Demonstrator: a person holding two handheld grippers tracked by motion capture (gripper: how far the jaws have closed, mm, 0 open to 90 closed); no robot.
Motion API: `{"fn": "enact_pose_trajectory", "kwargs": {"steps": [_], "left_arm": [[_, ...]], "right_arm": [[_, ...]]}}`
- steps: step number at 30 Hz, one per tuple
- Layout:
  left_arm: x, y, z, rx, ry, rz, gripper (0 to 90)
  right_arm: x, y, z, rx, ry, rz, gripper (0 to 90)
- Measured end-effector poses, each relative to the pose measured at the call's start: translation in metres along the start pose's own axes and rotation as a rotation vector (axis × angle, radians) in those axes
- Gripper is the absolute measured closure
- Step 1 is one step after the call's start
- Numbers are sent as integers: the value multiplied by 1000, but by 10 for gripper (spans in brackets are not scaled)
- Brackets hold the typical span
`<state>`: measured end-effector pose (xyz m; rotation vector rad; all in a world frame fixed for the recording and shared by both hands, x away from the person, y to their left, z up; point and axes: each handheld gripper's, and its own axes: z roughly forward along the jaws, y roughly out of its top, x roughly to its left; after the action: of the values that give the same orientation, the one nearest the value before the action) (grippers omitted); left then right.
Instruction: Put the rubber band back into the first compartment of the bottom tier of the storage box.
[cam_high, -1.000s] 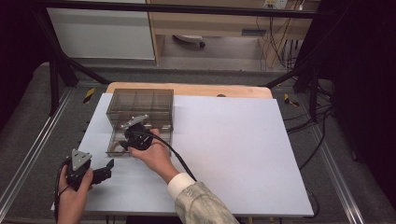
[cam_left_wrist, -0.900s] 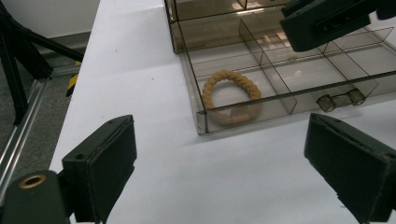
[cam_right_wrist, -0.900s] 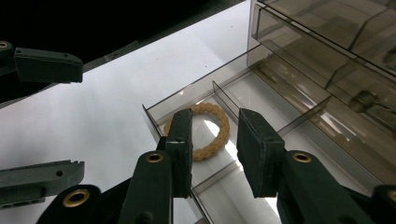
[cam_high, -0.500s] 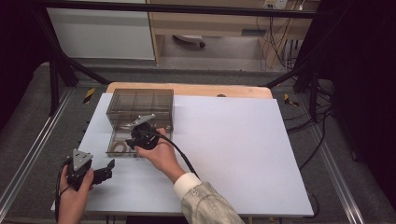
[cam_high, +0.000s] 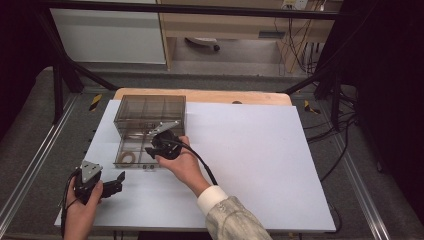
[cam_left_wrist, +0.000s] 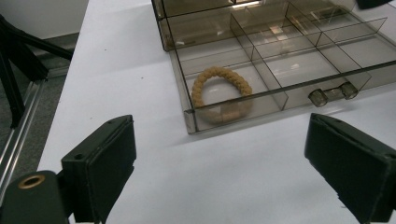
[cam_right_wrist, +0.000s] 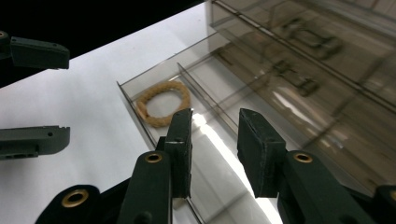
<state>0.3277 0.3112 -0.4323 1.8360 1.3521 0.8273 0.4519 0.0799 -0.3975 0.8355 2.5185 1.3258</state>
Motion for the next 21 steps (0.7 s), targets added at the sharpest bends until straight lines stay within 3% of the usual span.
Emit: {"fn": "enact_pose_trajectory", "kwargs": {"steps": [7, 21], "left_arm": [[-1, 0, 0, 5, -3, 7, 87], [-5, -1, 1, 10, -6, 18, 84]], "right_arm": [[-18, -7, -21, -21, -48, 36, 653], [-29, -17, -53, -26, -107, 73, 412]]}}
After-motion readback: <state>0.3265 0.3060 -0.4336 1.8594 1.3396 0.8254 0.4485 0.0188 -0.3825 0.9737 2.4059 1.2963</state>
